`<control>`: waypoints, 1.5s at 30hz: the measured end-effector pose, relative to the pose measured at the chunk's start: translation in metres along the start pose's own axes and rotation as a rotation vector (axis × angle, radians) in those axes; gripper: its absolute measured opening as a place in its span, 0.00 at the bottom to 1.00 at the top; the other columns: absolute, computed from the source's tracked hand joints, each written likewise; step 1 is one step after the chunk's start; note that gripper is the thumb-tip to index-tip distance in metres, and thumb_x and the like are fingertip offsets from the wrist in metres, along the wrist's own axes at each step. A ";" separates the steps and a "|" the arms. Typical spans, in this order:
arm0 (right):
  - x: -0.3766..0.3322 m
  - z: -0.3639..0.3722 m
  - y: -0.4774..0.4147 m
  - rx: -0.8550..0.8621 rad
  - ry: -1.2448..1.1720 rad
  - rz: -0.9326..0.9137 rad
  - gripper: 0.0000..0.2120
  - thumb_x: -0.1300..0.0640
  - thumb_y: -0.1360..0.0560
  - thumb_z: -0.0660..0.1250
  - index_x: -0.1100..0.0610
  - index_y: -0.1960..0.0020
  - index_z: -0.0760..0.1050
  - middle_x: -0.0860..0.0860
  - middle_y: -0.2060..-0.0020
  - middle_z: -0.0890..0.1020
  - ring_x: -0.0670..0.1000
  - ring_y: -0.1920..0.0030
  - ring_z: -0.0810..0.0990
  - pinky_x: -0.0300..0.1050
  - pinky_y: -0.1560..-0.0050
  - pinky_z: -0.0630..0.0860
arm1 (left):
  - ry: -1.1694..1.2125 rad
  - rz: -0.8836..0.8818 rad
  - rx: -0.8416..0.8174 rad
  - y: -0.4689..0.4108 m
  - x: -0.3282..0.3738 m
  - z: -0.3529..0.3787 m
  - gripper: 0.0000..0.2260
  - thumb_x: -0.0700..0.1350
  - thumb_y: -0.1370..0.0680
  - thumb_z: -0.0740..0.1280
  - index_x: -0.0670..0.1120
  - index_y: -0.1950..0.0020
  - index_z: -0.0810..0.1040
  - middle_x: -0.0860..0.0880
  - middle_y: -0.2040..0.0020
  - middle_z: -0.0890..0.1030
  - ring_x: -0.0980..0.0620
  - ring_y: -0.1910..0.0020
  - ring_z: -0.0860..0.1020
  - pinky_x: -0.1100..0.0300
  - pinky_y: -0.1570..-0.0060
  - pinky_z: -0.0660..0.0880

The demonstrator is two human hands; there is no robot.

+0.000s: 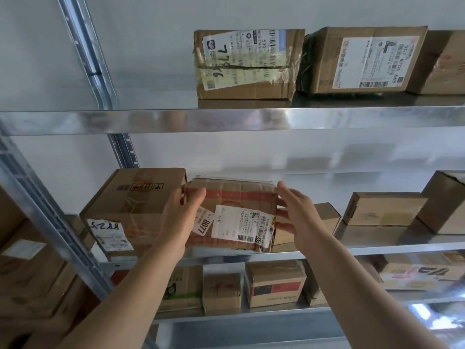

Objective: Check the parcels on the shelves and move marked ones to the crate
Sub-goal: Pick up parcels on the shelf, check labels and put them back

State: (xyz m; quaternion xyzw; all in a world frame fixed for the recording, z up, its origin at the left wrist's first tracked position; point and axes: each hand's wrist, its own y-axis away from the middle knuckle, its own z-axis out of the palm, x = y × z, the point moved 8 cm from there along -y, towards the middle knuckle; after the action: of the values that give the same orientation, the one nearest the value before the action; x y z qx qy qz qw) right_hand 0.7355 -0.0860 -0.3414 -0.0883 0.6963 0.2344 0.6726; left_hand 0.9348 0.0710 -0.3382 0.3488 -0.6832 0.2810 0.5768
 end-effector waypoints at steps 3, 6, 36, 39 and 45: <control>0.007 0.000 -0.011 -0.014 0.001 0.018 0.11 0.51 0.18 0.66 0.57 0.41 0.78 0.53 0.55 0.87 0.53 0.56 0.86 0.50 0.53 0.81 | -0.088 -0.009 0.034 -0.005 0.000 0.002 0.23 0.66 0.20 0.58 0.48 0.38 0.73 0.46 0.49 0.81 0.50 0.54 0.80 0.59 0.62 0.73; 0.014 0.000 -0.020 -0.017 0.044 0.024 0.05 0.60 0.19 0.66 0.56 0.44 0.79 0.58 0.51 0.86 0.55 0.53 0.86 0.56 0.46 0.83 | -0.162 -0.034 0.059 -0.011 -0.005 0.002 0.27 0.68 0.20 0.53 0.46 0.45 0.75 0.40 0.51 0.82 0.45 0.54 0.81 0.59 0.61 0.73; 0.048 -0.010 -0.047 0.025 0.183 -0.020 0.15 0.69 0.22 0.65 0.61 0.38 0.80 0.50 0.50 0.82 0.48 0.51 0.77 0.45 0.45 0.79 | -0.146 0.133 0.220 -0.006 -0.006 0.036 0.26 0.60 0.17 0.58 0.49 0.23 0.64 0.49 0.25 0.69 0.48 0.27 0.69 0.49 0.32 0.67; 0.035 -0.034 -0.030 0.099 0.204 -0.089 0.19 0.69 0.21 0.63 0.58 0.33 0.79 0.50 0.41 0.83 0.48 0.41 0.80 0.50 0.33 0.77 | -0.056 0.242 0.211 0.006 0.004 0.054 0.24 0.57 0.17 0.59 0.45 0.26 0.70 0.49 0.30 0.74 0.50 0.31 0.74 0.49 0.32 0.72; 0.027 -0.091 -0.016 0.182 0.261 -0.163 0.22 0.70 0.19 0.59 0.55 0.31 0.78 0.48 0.34 0.81 0.45 0.38 0.80 0.27 0.47 0.74 | 0.056 0.201 0.038 0.032 -0.002 0.117 0.28 0.64 0.23 0.60 0.47 0.32 0.74 0.50 0.36 0.79 0.50 0.37 0.78 0.44 0.36 0.76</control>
State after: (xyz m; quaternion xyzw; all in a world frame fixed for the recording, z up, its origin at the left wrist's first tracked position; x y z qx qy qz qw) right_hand 0.6589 -0.1354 -0.3722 -0.1130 0.7866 0.1016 0.5985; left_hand 0.8401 -0.0022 -0.3599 0.2811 -0.6931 0.3599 0.5578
